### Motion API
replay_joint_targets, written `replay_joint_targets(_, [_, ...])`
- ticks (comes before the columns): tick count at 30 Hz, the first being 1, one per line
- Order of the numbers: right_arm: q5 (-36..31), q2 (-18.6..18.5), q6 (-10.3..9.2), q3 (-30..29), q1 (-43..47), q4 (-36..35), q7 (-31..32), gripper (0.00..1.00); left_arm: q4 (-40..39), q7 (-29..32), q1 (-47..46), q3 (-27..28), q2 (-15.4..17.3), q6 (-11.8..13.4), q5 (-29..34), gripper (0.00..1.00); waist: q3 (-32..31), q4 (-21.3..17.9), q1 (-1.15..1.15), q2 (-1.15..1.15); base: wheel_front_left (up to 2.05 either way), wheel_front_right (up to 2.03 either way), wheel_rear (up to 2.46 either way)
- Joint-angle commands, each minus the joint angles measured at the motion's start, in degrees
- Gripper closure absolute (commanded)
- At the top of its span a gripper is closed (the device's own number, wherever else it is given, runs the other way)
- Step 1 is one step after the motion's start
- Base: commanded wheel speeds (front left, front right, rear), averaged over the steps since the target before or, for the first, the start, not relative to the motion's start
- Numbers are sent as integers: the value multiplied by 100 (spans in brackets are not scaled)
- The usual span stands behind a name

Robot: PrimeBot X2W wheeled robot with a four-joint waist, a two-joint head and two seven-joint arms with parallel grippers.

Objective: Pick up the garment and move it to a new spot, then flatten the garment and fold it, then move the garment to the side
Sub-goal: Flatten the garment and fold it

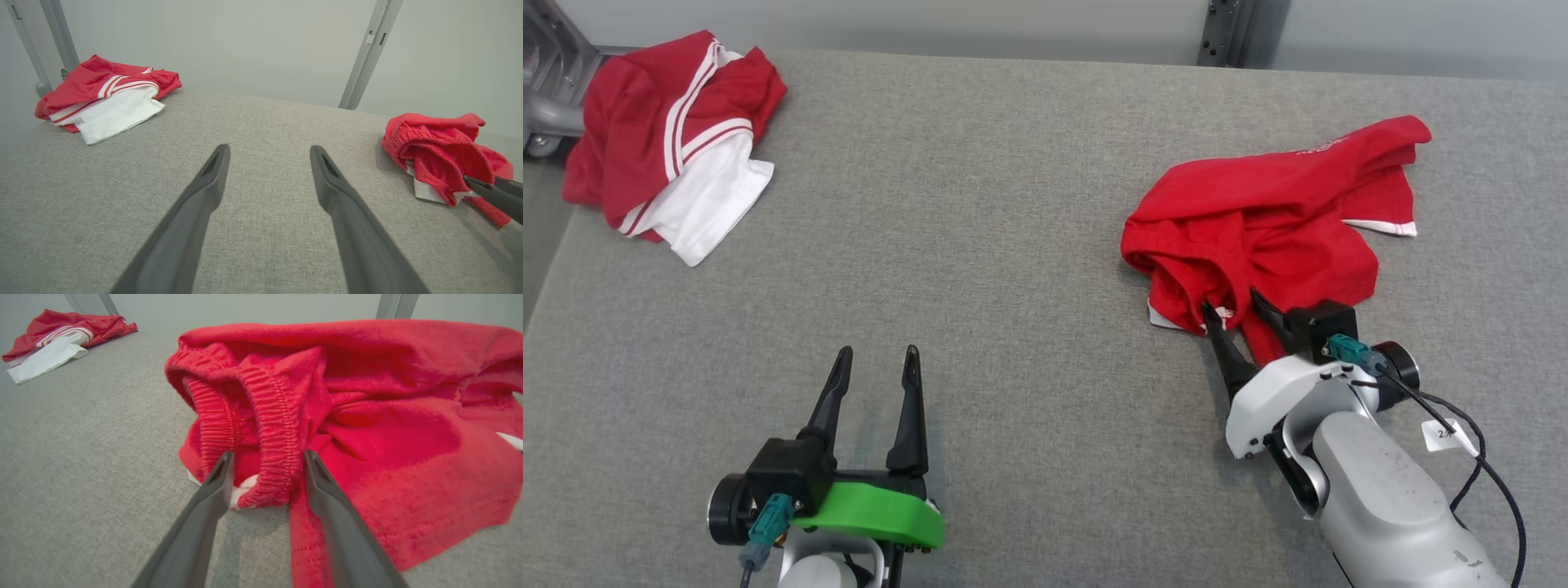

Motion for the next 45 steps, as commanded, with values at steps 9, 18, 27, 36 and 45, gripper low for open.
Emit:
replay_joint_targets(9, [226, 157, -1, 773, -200, -515, -18, 100, -1, -5, 28, 3, 9, 56, -58, 0, -49, 266, 0, 0, 0, 0, 0])
replay_joint_targets(18, [859, 198, -1, 2459, -630, -780, 134, 100, -34, -4, -2, -6, 9, 77, -89, 0, -41, 248, 0, 0, 0, 0, 0])
replay_joint_targets(27, [1583, 207, -1, 3755, -1461, -77, 269, 0, -4, -5, -159, -100, 9, 87, -162, 0, 119, 346, 0, 0, 0, 0, 0])
replay_joint_targets(36, [1840, 200, -1, 3701, -1669, 115, -11, 0, -37, -5, -99, 31, 8, 122, -146, 0, 56, 111, 0, 0, 0, 0, 0])
replay_joint_targets(45, [785, -257, -1, 1684, -463, -1004, -16, 0, -99, -5, 32, 144, 9, 96, -67, 0, -80, -391, 0, 0, 0, 0, 0])
